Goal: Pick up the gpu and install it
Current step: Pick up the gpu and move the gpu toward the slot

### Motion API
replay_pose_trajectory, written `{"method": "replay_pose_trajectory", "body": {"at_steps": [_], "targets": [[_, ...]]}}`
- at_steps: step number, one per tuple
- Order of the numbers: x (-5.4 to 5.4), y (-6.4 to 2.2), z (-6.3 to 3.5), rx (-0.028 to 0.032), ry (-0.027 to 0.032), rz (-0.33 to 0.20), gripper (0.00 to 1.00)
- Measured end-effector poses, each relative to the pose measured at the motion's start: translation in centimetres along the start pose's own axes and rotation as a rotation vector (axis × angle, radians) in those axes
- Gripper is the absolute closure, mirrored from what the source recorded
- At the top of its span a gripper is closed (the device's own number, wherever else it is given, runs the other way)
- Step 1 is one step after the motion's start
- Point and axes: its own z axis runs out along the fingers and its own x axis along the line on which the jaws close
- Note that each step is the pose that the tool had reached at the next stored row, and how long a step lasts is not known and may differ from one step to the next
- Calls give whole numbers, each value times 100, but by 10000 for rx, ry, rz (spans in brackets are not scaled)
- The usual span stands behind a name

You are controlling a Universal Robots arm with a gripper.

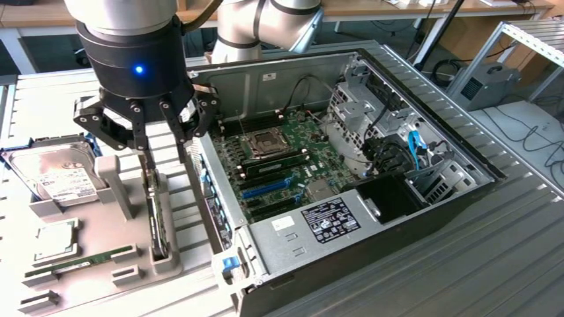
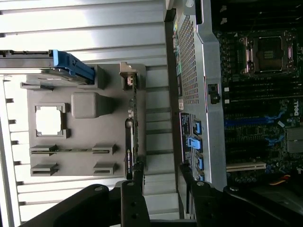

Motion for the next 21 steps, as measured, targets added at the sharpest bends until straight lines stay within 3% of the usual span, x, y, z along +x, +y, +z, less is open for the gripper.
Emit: {"method": "replay_pose_trajectory", "body": {"at_steps": [21], "targets": [[12,-4,93,-2,1,2,58]]}}
